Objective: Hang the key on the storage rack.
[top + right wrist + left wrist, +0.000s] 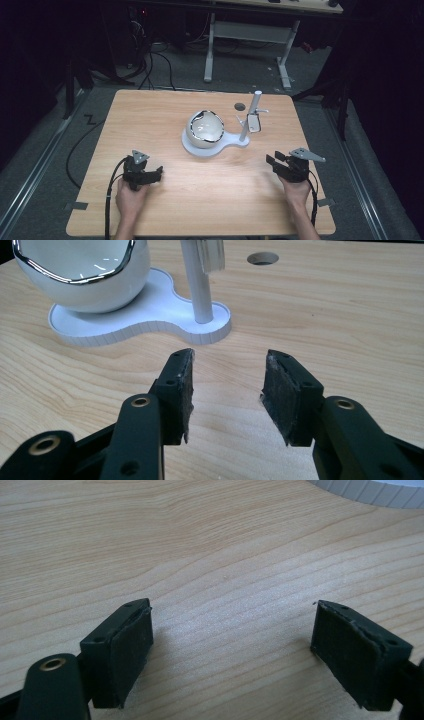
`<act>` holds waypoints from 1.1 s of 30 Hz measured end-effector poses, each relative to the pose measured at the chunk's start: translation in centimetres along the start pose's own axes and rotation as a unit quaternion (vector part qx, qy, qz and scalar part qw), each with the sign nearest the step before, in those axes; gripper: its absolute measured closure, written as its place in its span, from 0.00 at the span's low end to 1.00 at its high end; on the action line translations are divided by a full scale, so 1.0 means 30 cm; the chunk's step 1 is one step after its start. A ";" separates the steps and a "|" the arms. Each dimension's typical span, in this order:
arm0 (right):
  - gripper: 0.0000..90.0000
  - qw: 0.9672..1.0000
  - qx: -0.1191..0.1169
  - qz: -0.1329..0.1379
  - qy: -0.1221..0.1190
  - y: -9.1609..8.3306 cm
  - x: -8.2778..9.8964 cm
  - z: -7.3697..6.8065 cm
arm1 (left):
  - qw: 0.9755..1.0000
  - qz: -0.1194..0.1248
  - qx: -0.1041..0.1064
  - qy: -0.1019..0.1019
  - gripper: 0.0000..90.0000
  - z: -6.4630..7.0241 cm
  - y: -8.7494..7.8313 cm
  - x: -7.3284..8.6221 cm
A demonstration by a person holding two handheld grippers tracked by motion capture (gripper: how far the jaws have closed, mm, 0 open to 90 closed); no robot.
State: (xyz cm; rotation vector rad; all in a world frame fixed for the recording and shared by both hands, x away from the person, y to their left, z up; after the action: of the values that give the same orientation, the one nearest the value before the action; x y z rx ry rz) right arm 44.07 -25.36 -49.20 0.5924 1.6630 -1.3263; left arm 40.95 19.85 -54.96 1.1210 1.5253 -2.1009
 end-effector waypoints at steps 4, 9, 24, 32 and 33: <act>0.61 1.000 0.002 -0.006 0.002 0.001 0.018 0.007 | 1.000 0.000 0.000 0.000 0.19 0.000 0.000 0.000; 0.62 1.000 0.004 -0.008 0.007 0.002 0.028 0.015 | 1.000 0.000 0.000 0.000 0.19 0.000 0.000 0.000; 0.61 0.999 0.011 -0.045 -0.009 0.057 0.067 0.022 | 1.000 0.000 0.000 0.000 0.19 0.000 0.000 0.000; 0.60 0.998 0.016 -0.055 -0.010 0.072 0.076 0.028 | 1.000 0.000 0.000 0.000 0.19 0.000 0.000 0.000; 0.60 0.998 0.017 -0.056 -0.010 0.074 0.078 0.030 | 1.000 0.000 0.000 0.000 0.19 0.000 0.000 0.000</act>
State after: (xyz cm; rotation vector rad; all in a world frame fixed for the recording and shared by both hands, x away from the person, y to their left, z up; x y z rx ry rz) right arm 45.06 -25.88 -52.35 0.5107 1.6799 -1.4385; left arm 40.96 19.85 -54.96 1.1209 1.5250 -2.1009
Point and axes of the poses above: each handheld gripper's, and its own axes: y roughly forward along the jaws, x roughly out of its underside, z roughly to its right, the point moved 6 cm from there along y, roughly forward along the jaws, and after that the axes turned 10 degrees about x, right-handed, at the moved point
